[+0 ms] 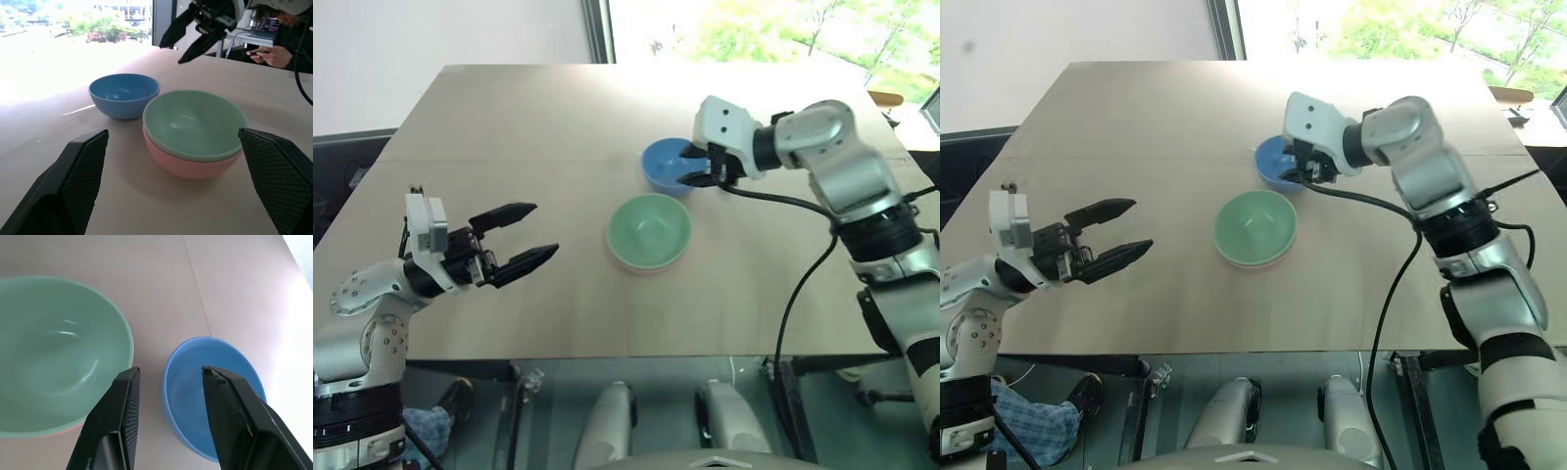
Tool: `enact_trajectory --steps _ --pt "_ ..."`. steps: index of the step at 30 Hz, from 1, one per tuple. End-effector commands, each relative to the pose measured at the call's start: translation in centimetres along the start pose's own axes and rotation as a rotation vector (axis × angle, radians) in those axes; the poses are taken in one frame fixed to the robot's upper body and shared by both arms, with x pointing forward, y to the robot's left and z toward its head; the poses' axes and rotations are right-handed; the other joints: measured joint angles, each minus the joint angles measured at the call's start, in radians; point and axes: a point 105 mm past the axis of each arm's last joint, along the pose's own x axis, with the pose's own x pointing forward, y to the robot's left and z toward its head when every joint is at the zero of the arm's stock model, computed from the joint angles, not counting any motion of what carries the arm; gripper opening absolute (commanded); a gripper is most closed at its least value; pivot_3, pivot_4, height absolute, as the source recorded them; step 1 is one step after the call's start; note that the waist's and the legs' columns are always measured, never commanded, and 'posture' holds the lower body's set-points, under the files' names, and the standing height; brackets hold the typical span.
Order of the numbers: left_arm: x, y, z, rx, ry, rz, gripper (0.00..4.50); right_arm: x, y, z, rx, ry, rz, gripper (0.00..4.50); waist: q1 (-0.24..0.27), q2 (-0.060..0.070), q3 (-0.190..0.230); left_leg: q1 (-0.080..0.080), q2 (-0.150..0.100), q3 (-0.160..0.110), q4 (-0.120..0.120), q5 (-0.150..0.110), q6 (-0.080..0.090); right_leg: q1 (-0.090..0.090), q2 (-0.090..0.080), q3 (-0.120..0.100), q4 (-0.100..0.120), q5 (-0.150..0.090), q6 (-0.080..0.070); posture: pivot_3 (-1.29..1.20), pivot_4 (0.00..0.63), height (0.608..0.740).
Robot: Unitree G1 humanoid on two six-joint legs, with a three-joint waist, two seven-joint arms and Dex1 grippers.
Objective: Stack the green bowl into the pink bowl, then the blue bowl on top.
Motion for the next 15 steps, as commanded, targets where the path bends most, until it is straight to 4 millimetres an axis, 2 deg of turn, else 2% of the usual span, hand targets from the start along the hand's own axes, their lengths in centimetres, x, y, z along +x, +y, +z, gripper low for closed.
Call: enact_trajectory --steps 1,8,15 --pt "-0.6 0.9 1.3 0.061 -0.018 0.065 4.50 1.0 -1.4 -0.1 -0.074 0.014 -0.056 2.11 0.001 0.000 0.000 0.000 0.000 0.000 0.000 0.000 0.000 0.000 0.000 0.000 0.000 0.000 0.000 0.00 0.150 0.740" --pt "-1.6 2.4 1.4 0.113 0.012 0.190 4.50 3.3 -1.8 -1.1 -0.112 0.039 -0.060 2.11 0.001 0.000 0.000 0.000 0.000 0.000 -0.001 0.000 0.000 0.000 0.000 0.000 -0.002 0.000 0.000 0.00 0.150 0.740" --pt "-2.0 1.8 1.0 0.097 0.031 0.180 4.50 4.9 -1.0 -2.0 -0.116 0.058 -0.015 2.11 0.001 0.000 0.000 -0.001 0.000 0.000 -0.001 0.000 0.000 0.000 0.000 0.000 -0.004 0.000 0.000 0.00 0.150 0.740"
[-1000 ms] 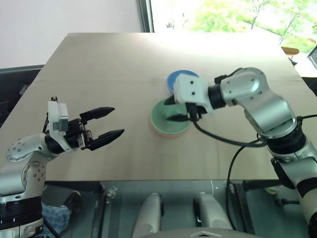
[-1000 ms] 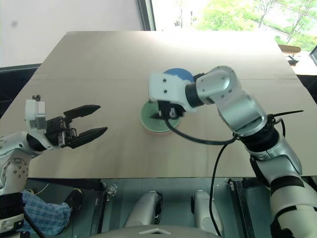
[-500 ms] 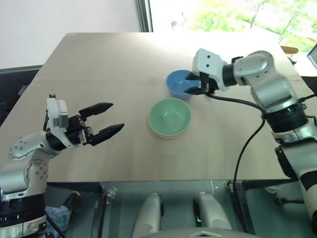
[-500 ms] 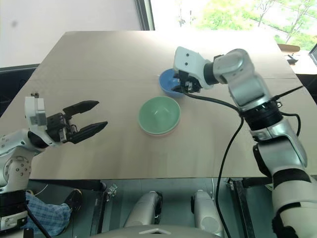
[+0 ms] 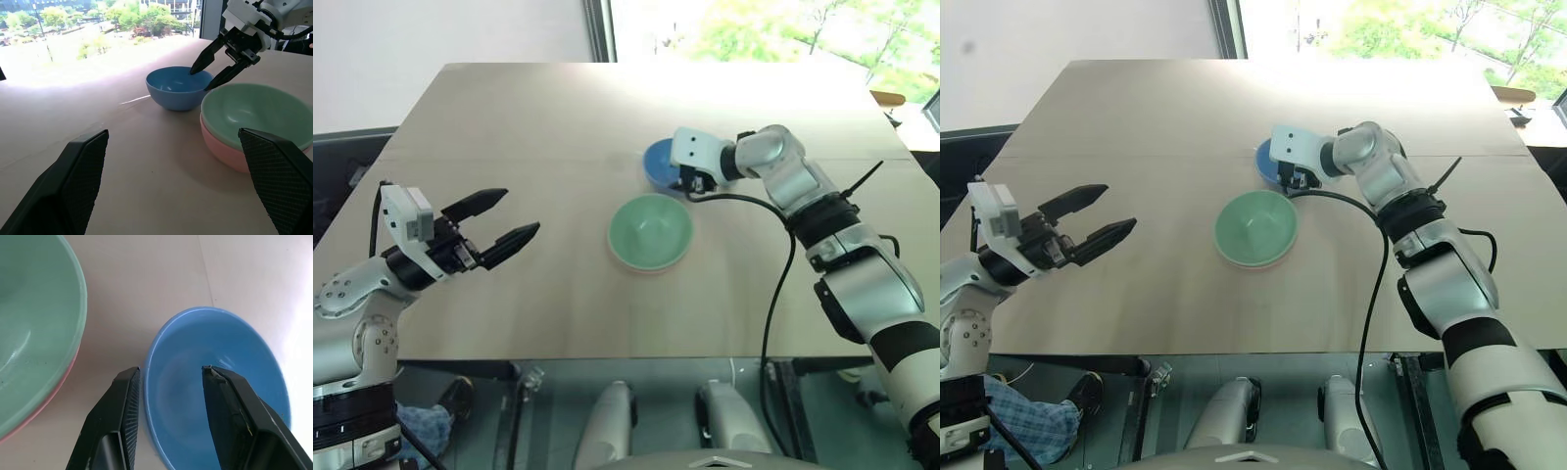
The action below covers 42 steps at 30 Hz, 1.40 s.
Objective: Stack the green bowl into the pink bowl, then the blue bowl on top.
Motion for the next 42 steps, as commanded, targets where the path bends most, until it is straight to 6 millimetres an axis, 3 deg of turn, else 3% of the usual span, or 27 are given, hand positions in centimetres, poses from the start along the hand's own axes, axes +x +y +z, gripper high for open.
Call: enact_trajectory --steps 1,8,12,14,24,29,32,38,42 --pt "-0.5 0.1 1.3 0.055 -0.011 0.007 4.50 0.2 -0.5 1.3 -0.056 -0.025 -0.005 2.11 0.000 0.000 0.000 0.000 0.000 0.000 0.000 0.000 0.000 0.000 0.000 0.000 0.000 0.000 0.000 0.00 0.150 0.740" --pt "-0.4 -0.1 1.1 0.052 -0.008 -0.003 4.50 1.8 0.4 0.4 -0.008 -0.005 0.006 2.11 0.000 0.000 0.000 0.000 0.000 0.000 0.000 0.000 0.000 0.000 0.000 0.000 0.000 0.000 0.000 0.00 0.150 0.740" --pt "-0.1 0.0 1.1 0.059 -0.005 -0.005 4.50 2.2 0.3 0.1 0.003 0.000 -0.009 1.03 -0.001 0.000 0.000 0.000 0.000 0.000 0.000 0.000 0.000 0.000 0.000 0.000 0.000 0.000 0.000 0.00 0.150 0.740" --pt "-0.1 0.0 1.0 0.060 -0.005 -0.009 4.50 2.1 0.3 0.2 -0.003 -0.003 -0.007 0.13 -0.001 0.000 0.000 0.000 0.000 0.000 0.000 0.000 0.000 0.000 0.000 0.000 0.000 0.000 0.000 0.00 0.150 0.740" --pt "0.1 -0.4 0.8 0.051 -0.004 -0.032 4.50 1.0 -0.6 1.4 -0.045 -0.049 -0.014 0.13 -0.002 0.000 0.000 0.000 0.000 0.000 0.000 0.000 0.000 0.000 0.000 0.000 0.000 0.000 0.000 0.00 0.150 0.740" --pt "0.2 -0.6 0.8 0.044 -0.004 -0.057 4.50 -3.1 -3.9 6.3 -0.117 -0.209 -0.073 0.13 -0.001 0.001 0.000 -0.001 0.000 0.000 0.000 0.000 0.000 -0.002 0.000 0.000 0.000 0.000 0.000 0.00 0.150 0.740" --pt "0.8 -1.0 0.4 0.039 -0.003 -0.094 4.50 -6.8 -1.7 9.2 -0.231 -0.294 0.068 0.13 0.003 0.000 0.000 -0.012 0.000 -0.001 0.001 0.000 0.000 -0.012 0.000 -0.001 0.002 0.000 0.000 0.00 0.150 0.740" --pt "1.7 -1.0 0.0 -0.009 0.011 -0.129 4.50 -9.2 4.9 9.8 -0.256 -0.315 0.284 0.13 0.006 -0.001 -0.001 -0.015 -0.001 -0.003 0.002 0.000 0.000 -0.013 -0.001 -0.003 0.001 0.000 0.000 0.00 0.150 0.740" --pt "2.3 -0.9 -0.2 -0.028 0.017 -0.143 4.50 -10.1 7.5 10.2 -0.240 -0.319 0.356 0.13 0.002 0.000 0.000 -0.014 -0.002 -0.001 0.005 0.000 0.000 -0.014 -0.002 -0.002 0.007 0.000 0.000 0.00 0.150 0.740"
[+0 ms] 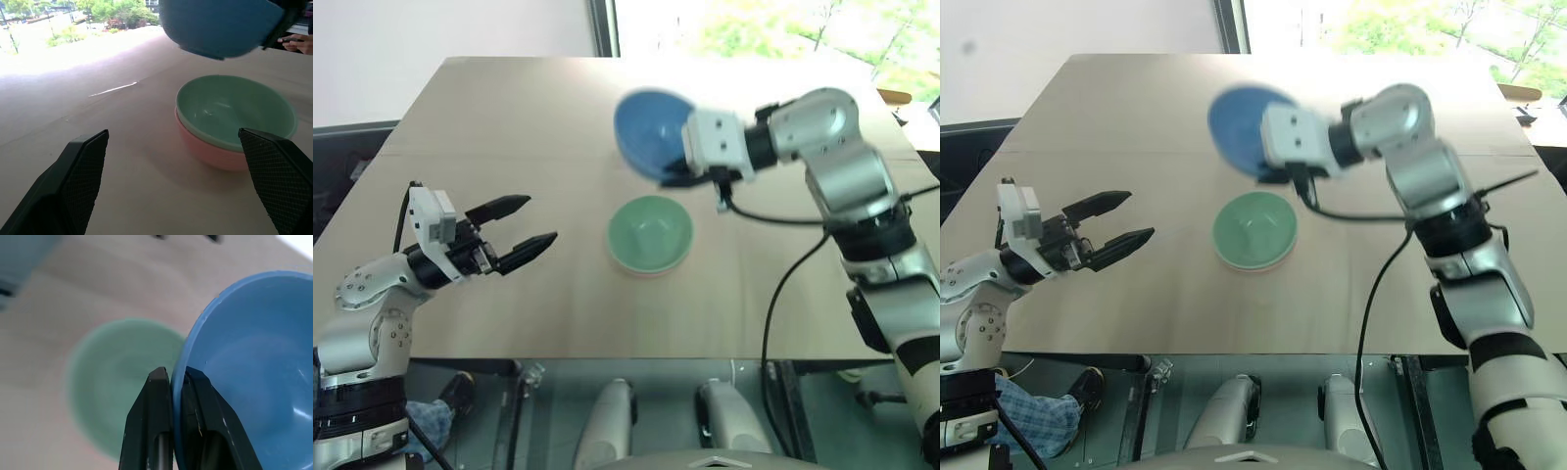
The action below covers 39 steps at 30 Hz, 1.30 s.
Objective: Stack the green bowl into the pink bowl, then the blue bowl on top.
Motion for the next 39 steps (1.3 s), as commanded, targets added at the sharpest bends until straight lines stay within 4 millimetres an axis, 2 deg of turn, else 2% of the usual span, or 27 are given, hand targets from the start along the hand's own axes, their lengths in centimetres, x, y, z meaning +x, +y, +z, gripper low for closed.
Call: enact_trajectory --steps 1,6,11,14,17,20,23,25,30,32,35,39 --pt "0.4 0.3 0.6 0.017 -0.001 -0.014 4.50 -0.6 1.3 2.8 -0.048 -0.041 0.019 0.13 0.000 0.000 0.000 0.001 0.000 -0.001 0.000 0.000 0.000 0.000 0.000 0.000 0.001 0.000 0.000 0.00 0.150 0.740" --pt "0.8 0.4 0.5 0.022 0.000 -0.032 4.50 -0.6 1.8 3.2 -0.018 -0.040 0.022 0.13 0.001 0.000 0.000 0.002 0.002 -0.002 0.004 0.000 -0.001 0.000 0.003 -0.001 0.006 0.000 0.000 0.00 0.150 0.740" --pt "0.9 0.5 0.5 0.027 0.004 -0.039 4.50 -0.6 0.6 4.2 0.006 -0.079 -0.061 1.83 0.001 0.000 0.000 0.001 0.001 -0.002 0.005 0.000 -0.001 0.000 0.002 -0.001 0.007 0.000 0.000 0.00 0.150 0.740" --pt "0.9 0.5 0.5 0.013 -0.001 -0.033 4.50 -1.1 0.2 4.3 0.055 -0.085 -0.080 1.83 0.001 0.000 0.000 0.001 0.001 -0.002 0.005 0.000 -0.001 0.000 0.002 -0.001 0.006 0.000 0.000 0.00 0.150 0.740" --pt "0.7 0.5 0.4 -0.002 0.011 -0.021 4.50 -2.4 -0.3 4.0 0.147 -0.111 -0.129 1.83 0.003 -0.001 0.000 0.001 0.001 -0.002 0.005 0.000 -0.001 0.000 0.002 -0.001 0.006 0.000 0.000 0.00 0.150 0.740" --pt "0.1 0.5 0.2 0.013 0.036 0.011 4.50 -4.6 -0.5 1.5 0.282 -0.102 -0.224 1.83 0.005 -0.001 -0.001 0.001 0.001 -0.002 0.005 0.000 -0.001 0.000 0.002 -0.001 0.006 0.000 0.000 0.00 0.150 0.740" --pt "-0.6 0.6 0.1 -0.004 0.047 0.062 4.50 -6.8 0.6 -2.0 0.410 -0.102 -0.308 1.83 0.008 -0.003 -0.002 0.001 0.001 -0.002 0.005 0.000 0.000 0.001 0.001 -0.001 0.004 0.000 0.000 0.00 0.150 0.740" --pt "-1.1 0.4 -0.3 -0.010 0.063 0.087 4.50 -8.1 1.9 -4.9 0.463 -0.059 -0.364 1.83 0.009 -0.003 -0.002 0.000 0.000 -0.002 0.005 0.000 0.000 0.001 0.001 -0.001 0.004 0.000 0.000 0.00 0.150 0.740" --pt "-2.4 -0.7 -1.6 -0.036 0.099 0.131 4.50 -10.2 6.1 -9.8 0.584 -0.059 -0.432 1.83 0.002 -0.002 -0.001 0.001 0.001 0.000 0.005 0.000 0.000 0.001 0.001 0.001 0.005 0.000 0.000 0.00 0.150 0.740" --pt "-3.0 -1.0 -2.0 -0.037 0.107 0.148 4.50 -11.1 7.7 -11.0 0.640 -0.096 -0.461 1.83 0.002 -0.002 -0.001 0.002 0.001 0.001 0.005 0.000 0.000 0.001 0.001 0.001 0.006 0.000 0.000 0.00 0.150 0.740" --pt "-3.7 -1.5 -2.6 -0.051 0.122 0.180 4.50 -12.3 8.7 -11.9 0.724 -0.201 -0.547 1.83 0.002 -0.002 -0.001 0.003 0.001 0.001 0.005 0.000 0.000 0.001 0.001 0.002 0.006 0.000 0.000 0.00 0.150 0.740" --pt "-4.5 -2.4 -3.9 -0.042 0.167 0.193 4.50 -13.3 10.3 -13.5 0.664 -0.216 -0.627 1.83 0.004 -0.003 -0.002 0.004 0.002 0.001 0.006 0.000 0.000 0.003 0.002 0.002 0.006 0.000 0.000 0.00 0.150 0.740"
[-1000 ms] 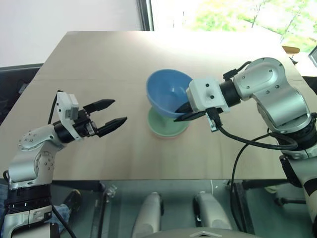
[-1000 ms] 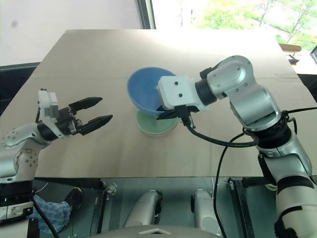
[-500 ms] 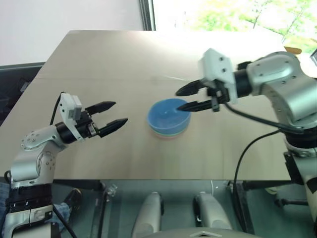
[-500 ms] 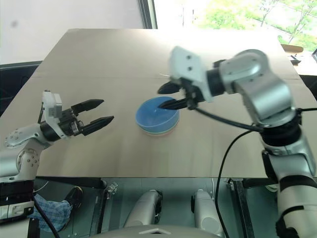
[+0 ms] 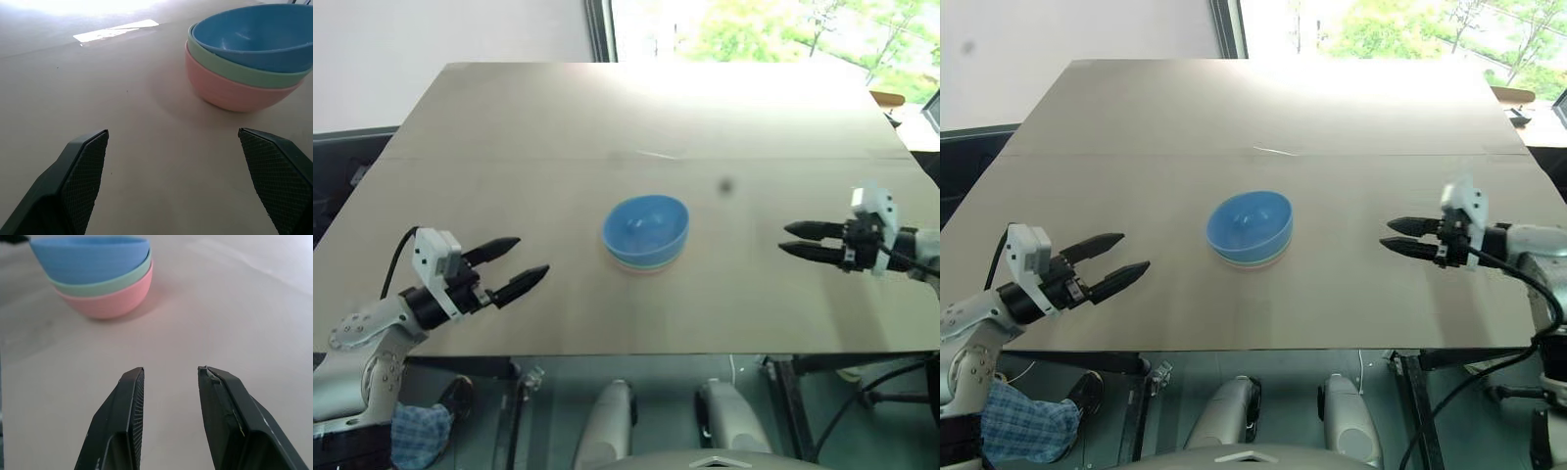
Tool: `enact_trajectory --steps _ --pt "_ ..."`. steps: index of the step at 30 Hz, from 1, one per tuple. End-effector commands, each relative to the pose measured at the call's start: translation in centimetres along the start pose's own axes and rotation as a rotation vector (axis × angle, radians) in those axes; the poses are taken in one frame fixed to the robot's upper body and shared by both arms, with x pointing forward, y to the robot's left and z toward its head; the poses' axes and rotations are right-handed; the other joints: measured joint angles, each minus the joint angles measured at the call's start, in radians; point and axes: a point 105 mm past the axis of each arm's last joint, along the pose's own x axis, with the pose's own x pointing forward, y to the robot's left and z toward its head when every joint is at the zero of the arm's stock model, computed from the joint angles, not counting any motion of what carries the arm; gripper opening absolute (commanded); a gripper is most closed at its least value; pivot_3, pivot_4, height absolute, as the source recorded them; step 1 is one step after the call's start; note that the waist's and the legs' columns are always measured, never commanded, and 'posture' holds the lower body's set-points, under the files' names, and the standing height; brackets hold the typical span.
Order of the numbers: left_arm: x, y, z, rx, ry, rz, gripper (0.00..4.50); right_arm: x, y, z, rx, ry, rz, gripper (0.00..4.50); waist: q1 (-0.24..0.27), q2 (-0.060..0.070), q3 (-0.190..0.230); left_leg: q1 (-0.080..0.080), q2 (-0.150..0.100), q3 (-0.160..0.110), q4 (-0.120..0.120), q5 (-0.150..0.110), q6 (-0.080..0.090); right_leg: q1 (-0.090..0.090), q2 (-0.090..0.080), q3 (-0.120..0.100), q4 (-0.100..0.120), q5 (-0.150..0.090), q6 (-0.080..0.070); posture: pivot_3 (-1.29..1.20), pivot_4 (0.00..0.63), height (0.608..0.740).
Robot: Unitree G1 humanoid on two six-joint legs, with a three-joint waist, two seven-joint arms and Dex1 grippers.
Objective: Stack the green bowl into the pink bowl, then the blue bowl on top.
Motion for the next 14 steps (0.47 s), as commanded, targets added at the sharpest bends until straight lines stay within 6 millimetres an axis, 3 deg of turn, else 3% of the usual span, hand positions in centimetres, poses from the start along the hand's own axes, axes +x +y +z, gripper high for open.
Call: enact_trajectory --steps 1,8,14 --pt "-0.6 -0.4 0.3 0.071 -0.006 0.024 4.50 -1.9 -0.7 -0.2 -0.110 -0.115 -0.083 1.83 0.001 -0.001 0.000 0.000 0.000 0.000 0.000 0.000 0.000 0.000 0.000 0.000 0.000 0.000 0.000 0.00 0.150 0.740" --pt "-0.5 -0.4 0.4 0.102 -0.027 0.048 4.50 -2.6 -0.1 -2.2 -0.119 -0.160 -0.111 1.83 0.003 0.000 0.000 0.000 0.000 0.000 0.001 0.000 0.000 0.001 0.000 0.000 0.000 0.000 0.000 0.00 0.150 0.740" --pt "-0.2 -0.6 0.6 0.098 -0.037 0.020 4.50 -2.6 0.1 -2.4 -0.084 -0.166 -0.111 1.83 0.002 0.000 0.000 0.000 0.000 0.000 0.001 0.000 0.000 0.001 0.000 0.000 0.000 0.000 0.000 0.00 0.150 0.740"
